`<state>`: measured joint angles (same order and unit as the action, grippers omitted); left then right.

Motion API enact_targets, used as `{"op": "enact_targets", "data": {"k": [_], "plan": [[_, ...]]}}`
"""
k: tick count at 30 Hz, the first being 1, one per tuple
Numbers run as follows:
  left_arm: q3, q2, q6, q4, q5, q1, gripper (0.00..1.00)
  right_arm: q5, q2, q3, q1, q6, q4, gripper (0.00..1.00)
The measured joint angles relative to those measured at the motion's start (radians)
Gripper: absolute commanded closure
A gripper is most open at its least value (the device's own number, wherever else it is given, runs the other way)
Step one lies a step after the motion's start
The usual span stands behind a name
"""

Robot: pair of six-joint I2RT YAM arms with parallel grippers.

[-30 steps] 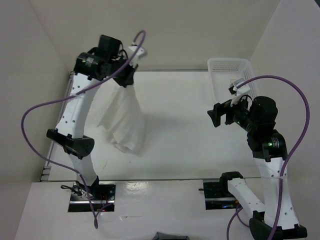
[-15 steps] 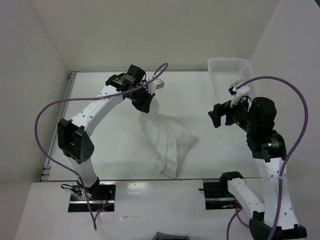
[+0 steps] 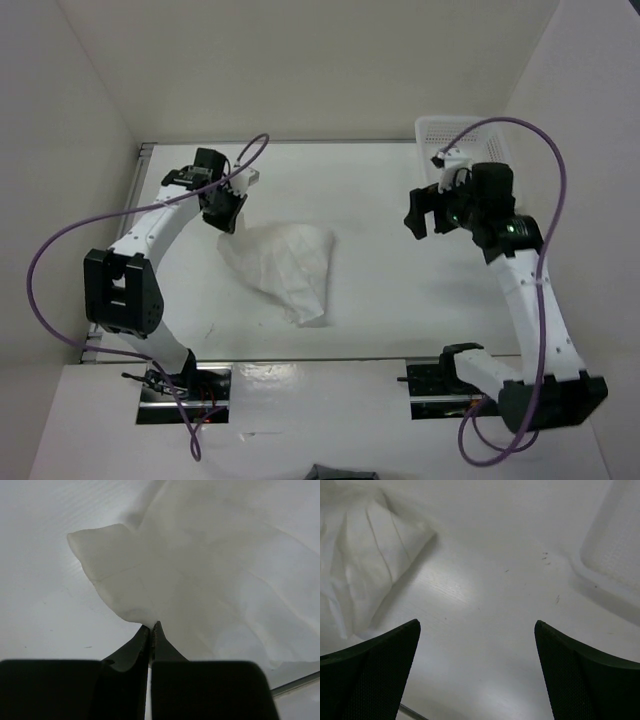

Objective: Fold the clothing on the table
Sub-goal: Flatten the skirt out

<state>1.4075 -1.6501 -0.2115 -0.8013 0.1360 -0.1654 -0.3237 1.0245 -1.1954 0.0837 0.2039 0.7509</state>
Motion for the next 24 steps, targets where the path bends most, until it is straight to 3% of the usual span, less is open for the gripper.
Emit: {"op": "enact_targets", "data": {"k": [5, 10, 14, 19, 24], "plan": [[-0.096, -0.002, -0.003, -0.001, -0.021, -0.049, 1.0, 0.057, 0.269, -0.074, 0.101, -0.011, 0.021, 0.02], [-0.073, -0.049, -0.003, -0.035, -0.023, -0.063, 1.0, 0.093, 0.347, -0.08, 0.164, -0.024, 0.052, 0.02], [0.132, -0.042, -0.024, -0.07, 0.013, -0.107, 1.0, 0.135, 0.31, -0.071, 0.165, -0.034, 0.045, 0.02], [0.396, 0.019, -0.06, -0.07, 0.108, -0.272, 1.0, 0.191, 0.245, -0.034, 0.165, -0.046, 0.041, 0.02], [0.55, 0.077, -0.157, -0.194, 0.346, -0.386, 1.0, 0.215, 0.212, -0.019, 0.165, -0.051, 0.036, 0.02]]}}
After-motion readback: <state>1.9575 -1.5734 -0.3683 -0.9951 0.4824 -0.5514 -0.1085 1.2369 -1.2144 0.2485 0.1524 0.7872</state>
